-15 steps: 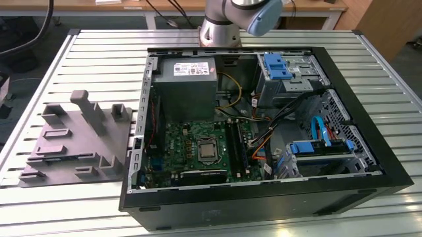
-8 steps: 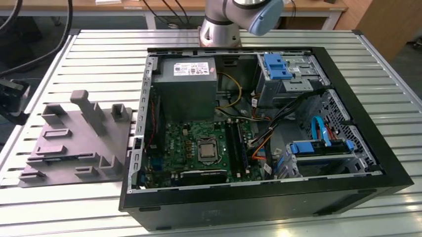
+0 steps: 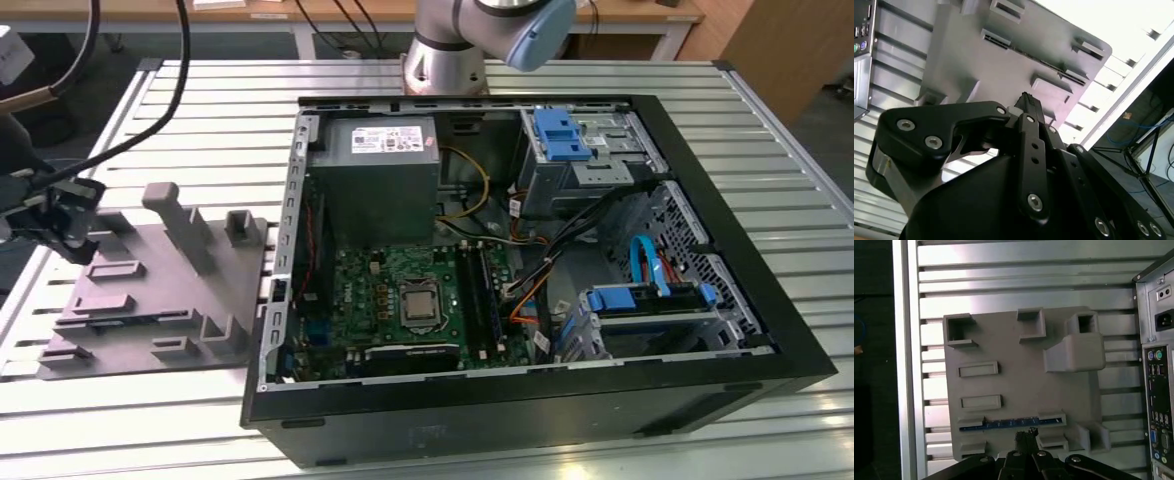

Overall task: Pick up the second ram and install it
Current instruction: 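Reach for the second ram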

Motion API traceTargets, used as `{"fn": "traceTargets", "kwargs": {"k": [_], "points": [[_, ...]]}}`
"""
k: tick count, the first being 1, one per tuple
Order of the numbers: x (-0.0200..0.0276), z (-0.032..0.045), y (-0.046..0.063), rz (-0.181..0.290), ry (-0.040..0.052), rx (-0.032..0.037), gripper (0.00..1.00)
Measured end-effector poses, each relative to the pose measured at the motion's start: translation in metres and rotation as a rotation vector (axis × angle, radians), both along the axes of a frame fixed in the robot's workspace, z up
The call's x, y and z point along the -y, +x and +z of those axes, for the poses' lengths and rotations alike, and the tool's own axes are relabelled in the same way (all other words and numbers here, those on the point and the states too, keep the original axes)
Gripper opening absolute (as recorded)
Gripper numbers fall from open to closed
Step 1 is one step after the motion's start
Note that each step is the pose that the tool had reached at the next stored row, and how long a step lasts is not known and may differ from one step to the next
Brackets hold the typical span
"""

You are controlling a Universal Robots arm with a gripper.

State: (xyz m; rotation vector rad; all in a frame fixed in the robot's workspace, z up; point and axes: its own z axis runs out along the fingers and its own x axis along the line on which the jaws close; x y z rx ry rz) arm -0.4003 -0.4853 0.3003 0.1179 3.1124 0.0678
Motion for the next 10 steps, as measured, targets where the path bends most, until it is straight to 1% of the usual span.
{"fn": "traceTargets", "kwargs": {"k": [2, 3, 4, 5, 6, 7, 8, 9, 10], "points": [[0.0005, -0.0034, 0.0021, 0.0, 0.0001, -0.0011, 0.1], [0.0006, -0.0036, 0.0024, 0.0, -0.0005, -0.0083, 0.1], [0.0006, -0.004, 0.0027, 0.0, -0.0007, -0.0194, 0.1], [0.0008, -0.0044, 0.003, 0.0, -0.001, -0.0336, 0.1], [0.0009, -0.0049, 0.0033, 0.0, -0.001, -0.0498, 0.1], [0.0013, -0.0056, 0.0038, 0.0, -0.001, -0.0642, 0.1], [0.0014, -0.0066, 0.0049, 0.002, -0.0012, -0.0728, 0.1], [0.0015, -0.0083, 0.006, 0.007, -0.0015, -0.0757, 0.1], [0.0014, -0.0102, 0.0063, 0.018, -0.0019, -0.0767, 0.1]]}}
